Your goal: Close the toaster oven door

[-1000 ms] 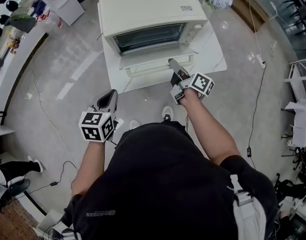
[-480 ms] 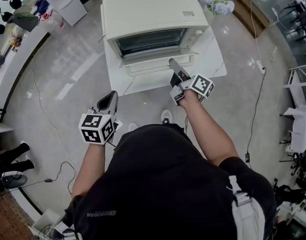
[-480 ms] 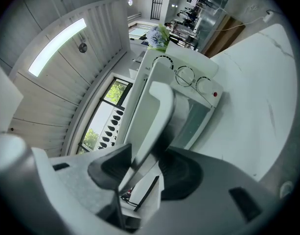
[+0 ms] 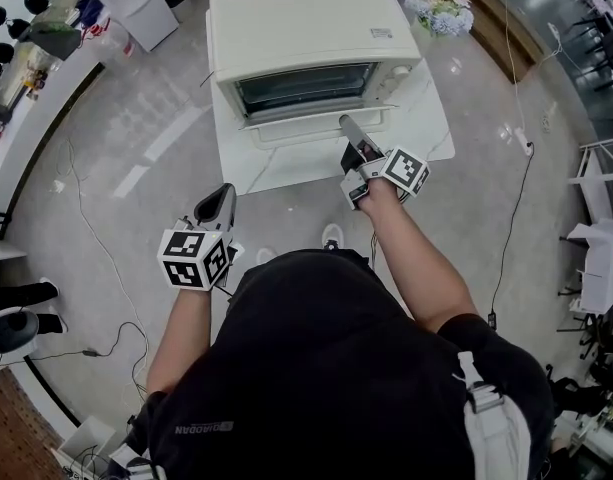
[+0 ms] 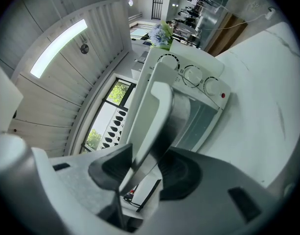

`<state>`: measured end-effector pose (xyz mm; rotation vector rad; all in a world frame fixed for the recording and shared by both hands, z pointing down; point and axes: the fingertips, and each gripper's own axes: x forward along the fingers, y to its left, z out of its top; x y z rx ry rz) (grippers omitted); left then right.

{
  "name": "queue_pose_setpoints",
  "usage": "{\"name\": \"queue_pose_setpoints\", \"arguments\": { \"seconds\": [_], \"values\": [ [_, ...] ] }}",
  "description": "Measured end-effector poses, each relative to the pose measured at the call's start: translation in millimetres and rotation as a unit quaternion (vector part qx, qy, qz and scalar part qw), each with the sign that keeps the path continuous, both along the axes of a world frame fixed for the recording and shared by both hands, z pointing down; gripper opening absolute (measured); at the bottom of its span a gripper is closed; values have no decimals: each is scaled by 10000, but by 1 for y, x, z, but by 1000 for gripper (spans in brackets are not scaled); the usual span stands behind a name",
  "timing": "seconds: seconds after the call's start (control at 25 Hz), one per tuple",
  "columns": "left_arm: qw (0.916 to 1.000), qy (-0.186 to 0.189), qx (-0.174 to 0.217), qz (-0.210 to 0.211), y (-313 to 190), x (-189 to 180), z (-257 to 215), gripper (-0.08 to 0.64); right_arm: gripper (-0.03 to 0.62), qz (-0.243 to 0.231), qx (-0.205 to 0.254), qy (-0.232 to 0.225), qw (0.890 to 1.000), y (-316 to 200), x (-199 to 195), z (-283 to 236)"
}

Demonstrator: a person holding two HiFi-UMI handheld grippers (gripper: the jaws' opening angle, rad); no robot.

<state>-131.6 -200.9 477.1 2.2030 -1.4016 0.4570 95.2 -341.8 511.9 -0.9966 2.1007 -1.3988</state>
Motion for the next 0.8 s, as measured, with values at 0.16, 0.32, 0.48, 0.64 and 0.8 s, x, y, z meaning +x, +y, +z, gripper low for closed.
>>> {"name": "queue_pose_setpoints", "arguments": {
  "seconds": [0.16, 0.32, 0.48, 0.64, 0.8],
  "values": [
    [10000, -6, 1, -45, -2, 0, 1, 3, 144, 77, -10, -138, 9999, -9, 4, -1],
    [9999, -9, 5, -111, -3, -1, 1, 3, 126, 70, 20, -523, 9986, -16, 1, -7],
    [9999, -14, 4, -166, -1, -4, 0, 3, 121, 5, 78, -611, 9981, -17, -3, -16],
    [9998, -25, 6, -195, -2, -5, -1, 3, 120, -5, 83, -617, 9981, -22, -5, -19],
    [9997, -34, 2, -222, -7, -5, 0, 3, 120, -23, 149, -546, 9984, -31, -6, -20]
  ]
}}
